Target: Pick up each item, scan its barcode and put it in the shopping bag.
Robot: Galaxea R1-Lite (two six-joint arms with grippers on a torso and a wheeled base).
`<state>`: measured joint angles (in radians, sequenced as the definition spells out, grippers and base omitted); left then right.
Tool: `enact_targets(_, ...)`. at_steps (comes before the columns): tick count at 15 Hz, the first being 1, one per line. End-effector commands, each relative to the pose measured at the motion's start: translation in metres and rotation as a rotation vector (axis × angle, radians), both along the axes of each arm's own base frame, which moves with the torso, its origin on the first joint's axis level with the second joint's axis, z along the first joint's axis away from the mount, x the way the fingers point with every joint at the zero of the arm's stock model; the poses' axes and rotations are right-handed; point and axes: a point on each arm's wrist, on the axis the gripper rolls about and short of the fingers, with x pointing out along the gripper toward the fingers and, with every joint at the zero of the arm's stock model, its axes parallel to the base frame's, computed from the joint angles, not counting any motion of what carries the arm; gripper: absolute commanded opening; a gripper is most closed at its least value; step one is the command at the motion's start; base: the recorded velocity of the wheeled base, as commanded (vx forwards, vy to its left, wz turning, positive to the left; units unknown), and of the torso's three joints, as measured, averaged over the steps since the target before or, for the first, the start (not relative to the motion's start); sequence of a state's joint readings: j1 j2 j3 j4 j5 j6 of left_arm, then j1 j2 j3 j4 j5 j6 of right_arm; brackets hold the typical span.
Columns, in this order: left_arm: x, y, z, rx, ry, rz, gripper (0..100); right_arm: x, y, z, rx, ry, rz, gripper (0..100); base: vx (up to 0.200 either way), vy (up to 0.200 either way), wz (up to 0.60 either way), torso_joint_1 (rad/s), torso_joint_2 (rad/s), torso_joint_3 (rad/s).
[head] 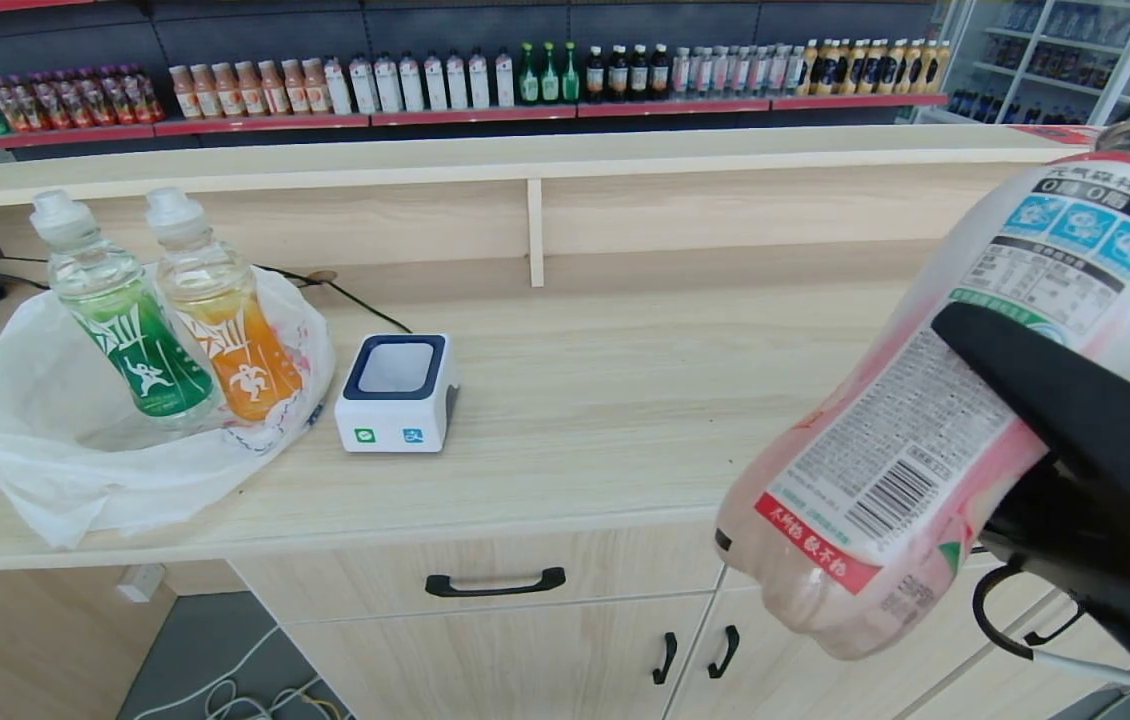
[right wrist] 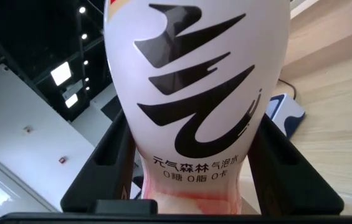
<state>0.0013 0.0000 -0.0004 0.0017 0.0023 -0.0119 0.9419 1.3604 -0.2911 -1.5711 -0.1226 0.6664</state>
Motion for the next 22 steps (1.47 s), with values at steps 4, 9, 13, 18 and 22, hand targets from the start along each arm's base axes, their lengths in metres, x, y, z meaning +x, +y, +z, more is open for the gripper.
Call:
enact_targets(4, 0.0, 0.0, 0.0, 0.0, -0.001, 0.001, 100, -0.002, 0.004, 0.0, 0.011, 0.011, 0.031, 0, 0.0, 0.0, 0.0, 0.0, 0.0, 0.0)
enact_targets(9, 0.0, 0.0, 0.0, 0.0, 0.0, 0.001, 100, -0.004, 0.006, -0.002, -0.003, 0.015, 0.041, 0, 0.0, 0.0, 0.0, 0.0, 0.0, 0.0)
enact_targets(13, 0.0, 0.0, 0.0, 0.0, -0.001, 0.001, 100, -0.003, 0.007, 0.0, -0.002, 0.002, 0.036, 0, 0.0, 0.0, 0.0, 0.0, 0.0, 0.0)
enact_targets(18, 0.0, 0.0, 0.0, 0.0, -0.001, 0.001, 100, -0.006, 0.003, 0.006, 0.001, -0.045, 0.067, 0, 0.0, 0.0, 0.0, 0.0, 0.0, 0.0)
enact_targets(22, 0.0, 0.0, 0.0, 0.0, -0.001, 0.001, 100, 0.01, -0.013, -0.002, -0.143, -0.154, -0.07, 0, 0.0, 0.0, 0.0, 0.0, 0.0, 0.0)
